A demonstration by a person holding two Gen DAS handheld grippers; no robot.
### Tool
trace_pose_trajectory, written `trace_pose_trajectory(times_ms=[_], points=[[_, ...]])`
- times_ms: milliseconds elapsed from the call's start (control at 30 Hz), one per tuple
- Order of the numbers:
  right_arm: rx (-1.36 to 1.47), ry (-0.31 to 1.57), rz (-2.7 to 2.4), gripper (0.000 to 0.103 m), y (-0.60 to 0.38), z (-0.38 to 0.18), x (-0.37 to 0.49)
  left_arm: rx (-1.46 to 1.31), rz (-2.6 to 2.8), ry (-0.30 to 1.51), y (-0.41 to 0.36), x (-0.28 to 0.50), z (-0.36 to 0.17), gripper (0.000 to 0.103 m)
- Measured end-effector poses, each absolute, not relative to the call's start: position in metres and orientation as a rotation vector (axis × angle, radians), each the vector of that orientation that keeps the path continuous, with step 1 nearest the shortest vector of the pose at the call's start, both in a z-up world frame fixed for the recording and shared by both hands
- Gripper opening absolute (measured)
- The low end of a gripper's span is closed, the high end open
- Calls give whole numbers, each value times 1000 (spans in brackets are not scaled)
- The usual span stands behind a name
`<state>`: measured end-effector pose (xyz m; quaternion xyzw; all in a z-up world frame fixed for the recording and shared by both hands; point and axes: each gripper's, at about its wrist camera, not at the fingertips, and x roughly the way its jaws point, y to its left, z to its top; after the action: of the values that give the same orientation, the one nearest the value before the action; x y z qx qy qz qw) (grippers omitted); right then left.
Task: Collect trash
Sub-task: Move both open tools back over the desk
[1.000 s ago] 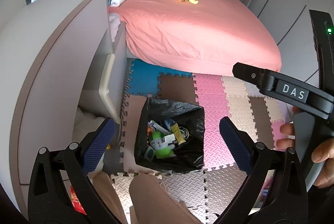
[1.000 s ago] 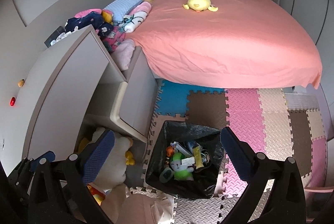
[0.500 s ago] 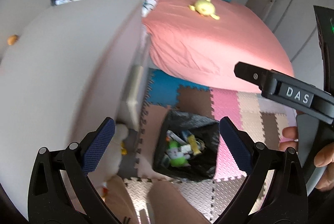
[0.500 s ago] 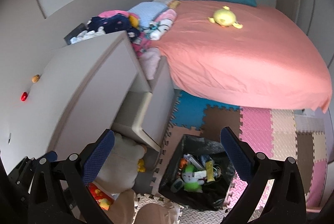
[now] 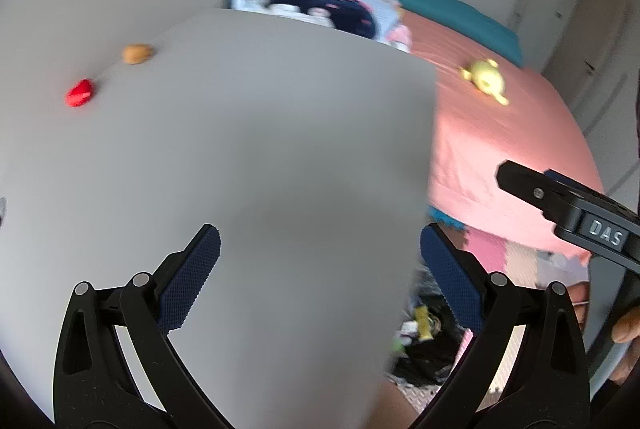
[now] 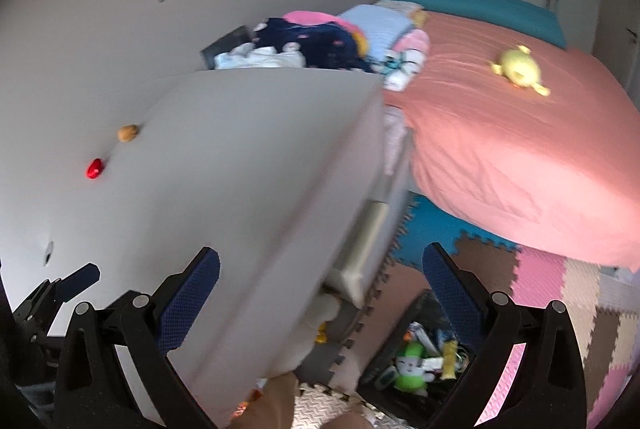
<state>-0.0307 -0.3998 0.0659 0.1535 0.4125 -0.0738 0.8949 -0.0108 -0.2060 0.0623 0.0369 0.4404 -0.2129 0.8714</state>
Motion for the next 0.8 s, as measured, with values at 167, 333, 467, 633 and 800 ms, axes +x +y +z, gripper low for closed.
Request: trace_pose_trajectory(times_ms=[167, 333, 467, 633, 800], points=[[295, 861, -86, 101, -366, 71, 5, 38, -365, 912, -162, 18, 65, 97], [238, 882, -14, 101, -327, 72, 45, 1, -285, 914, -125, 43, 64, 97], [204, 891, 58, 101, -299, 75, 73, -26, -228, 923, -99, 61, 61, 97], [192, 906, 143, 101, -265, 76, 117, -109, -143, 947, -60, 95, 56, 97], [169, 942, 215, 101, -234, 73, 168, -174, -56, 960, -27, 131, 54, 97]])
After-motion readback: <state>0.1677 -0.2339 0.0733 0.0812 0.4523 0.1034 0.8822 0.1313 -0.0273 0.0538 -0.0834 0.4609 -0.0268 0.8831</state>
